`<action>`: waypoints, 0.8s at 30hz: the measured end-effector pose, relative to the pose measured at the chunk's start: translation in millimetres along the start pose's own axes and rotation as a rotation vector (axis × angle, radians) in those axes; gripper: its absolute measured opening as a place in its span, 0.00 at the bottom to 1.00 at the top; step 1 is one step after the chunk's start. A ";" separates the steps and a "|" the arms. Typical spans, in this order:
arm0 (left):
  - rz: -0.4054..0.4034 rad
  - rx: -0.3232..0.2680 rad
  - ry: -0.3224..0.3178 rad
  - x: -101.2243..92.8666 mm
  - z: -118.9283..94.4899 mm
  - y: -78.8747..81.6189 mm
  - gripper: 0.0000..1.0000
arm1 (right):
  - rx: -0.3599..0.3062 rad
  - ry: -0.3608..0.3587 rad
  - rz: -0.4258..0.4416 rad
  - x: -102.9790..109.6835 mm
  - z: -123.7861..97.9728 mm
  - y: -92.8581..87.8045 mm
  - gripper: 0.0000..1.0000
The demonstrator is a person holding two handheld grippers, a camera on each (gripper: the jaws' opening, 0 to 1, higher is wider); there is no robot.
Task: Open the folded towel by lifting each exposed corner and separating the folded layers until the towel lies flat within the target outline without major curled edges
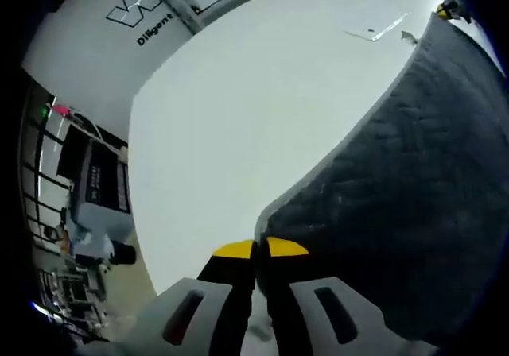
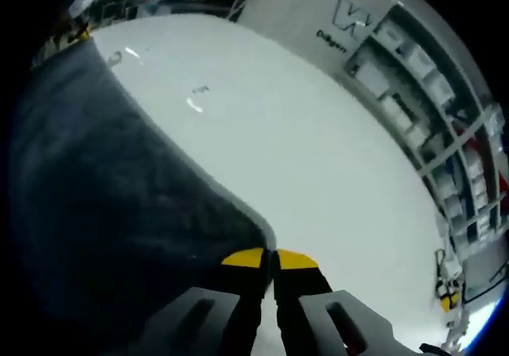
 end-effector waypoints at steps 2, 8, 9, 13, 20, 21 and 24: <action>0.019 -0.001 0.000 1.7 2.4 2.6 0.04 | -0.087 0.037 0.126 1.1 1.1 2.1 0.00; 0.014 -0.017 0.056 18.5 10.0 15.7 0.29 | -0.092 -0.033 0.126 -7.4 -7.3 -3.5 0.22; -0.003 -0.027 0.062 21.4 10.2 18.0 0.33 | -0.089 -0.037 0.123 -5.8 -8.1 -3.7 0.23; -0.116 -0.074 0.070 31.3 10.3 29.6 0.60 | -0.080 -0.043 0.126 -1.0 -11.2 -4.6 0.29; -0.184 -0.094 0.136 19.9 -18.0 24.2 1.00 | -0.049 -0.022 0.170 0.1 -24.9 -10.2 0.89; -0.197 -0.093 0.143 21.4 -20.5 23.6 1.00 | -0.043 -0.051 0.170 -5.3 -31.3 -10.9 0.97; -0.229 -0.121 0.082 16.8 -26.5 26.8 1.00 | -0.053 -0.078 0.152 -12.0 -49.2 -8.0 1.00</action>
Point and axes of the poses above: the point that each gripper's makers call its tool centre point, and the gripper's own axes: z roughly forward along the fingers, x roughly to its left, y roughly out of its top, the point moved 4 cm from there along -z, roughly backward along the fingers, and after that the axes turned 14 degrees about y, right-handed, at the moved point
